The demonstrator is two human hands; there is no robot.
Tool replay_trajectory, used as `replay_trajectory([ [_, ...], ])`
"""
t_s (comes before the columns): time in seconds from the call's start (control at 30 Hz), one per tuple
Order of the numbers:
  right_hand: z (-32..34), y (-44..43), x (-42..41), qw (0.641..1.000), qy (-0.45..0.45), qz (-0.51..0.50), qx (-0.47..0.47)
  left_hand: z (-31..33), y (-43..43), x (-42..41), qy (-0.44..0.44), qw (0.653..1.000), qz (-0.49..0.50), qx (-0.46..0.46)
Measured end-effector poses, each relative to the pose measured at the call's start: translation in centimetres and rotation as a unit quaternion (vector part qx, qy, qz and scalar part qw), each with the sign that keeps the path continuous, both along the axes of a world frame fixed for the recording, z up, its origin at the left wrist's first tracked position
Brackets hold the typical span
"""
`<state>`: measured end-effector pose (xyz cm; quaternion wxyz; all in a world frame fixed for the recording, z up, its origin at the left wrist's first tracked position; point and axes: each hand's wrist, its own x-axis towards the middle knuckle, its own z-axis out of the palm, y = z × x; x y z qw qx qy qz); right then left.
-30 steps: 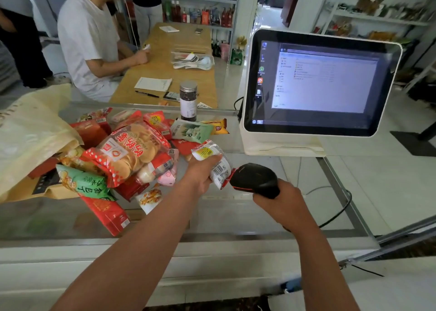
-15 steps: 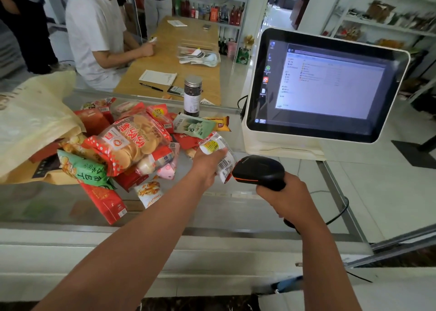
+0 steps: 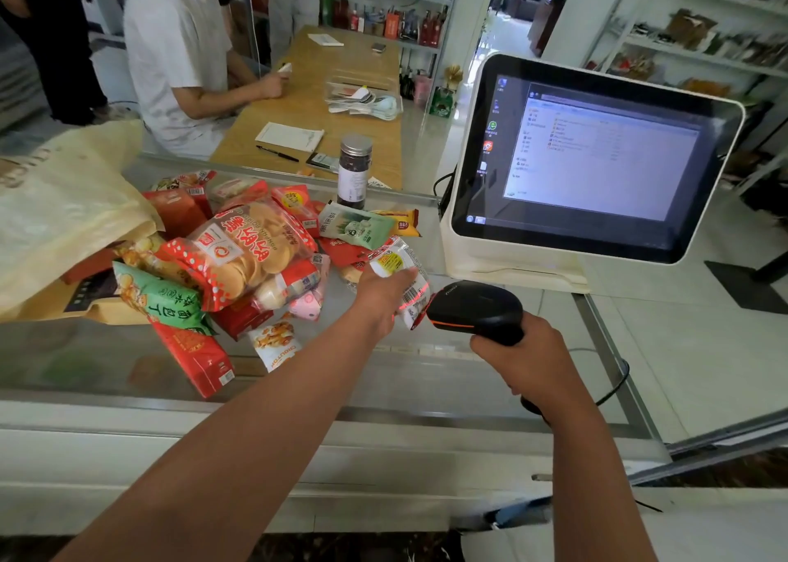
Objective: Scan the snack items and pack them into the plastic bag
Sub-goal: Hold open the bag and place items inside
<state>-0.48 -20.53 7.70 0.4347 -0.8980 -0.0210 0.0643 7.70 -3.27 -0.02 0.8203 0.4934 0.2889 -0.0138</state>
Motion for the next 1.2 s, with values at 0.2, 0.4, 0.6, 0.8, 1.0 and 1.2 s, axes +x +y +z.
replay_trajectory([
  [0.2,0.27,-0.16,-0.10,1.000,-0.002,-0.004,-0.001,-0.03,-0.15,-0.06,-0.005,1.000,-0.002,-0.002],
  [0.4,0.40,-0.24,-0.30,1.000,0.000,-0.001,-0.007,0.20,-0.21,-0.02,-0.012,1.000,0.001,0.000],
  [0.6,0.62,-0.47,-0.31,1.000,0.001,-0.003,-0.011,0.18,-0.21,0.14,-0.002,1.000,0.001,0.001],
  [0.8,0.63,-0.51,-0.23,1.000,0.006,-0.004,-0.014,0.20,-0.25,0.20,0.012,1.000,0.007,0.001],
  [1.0,0.68,-0.47,-0.30,1.000,0.004,-0.002,-0.015,0.30,-0.25,0.19,0.022,1.000,0.012,0.011],
  [1.2,0.78,-0.43,-0.16,1.000,0.005,-0.004,-0.020,0.37,-0.23,0.12,0.011,1.000,0.016,0.005],
])
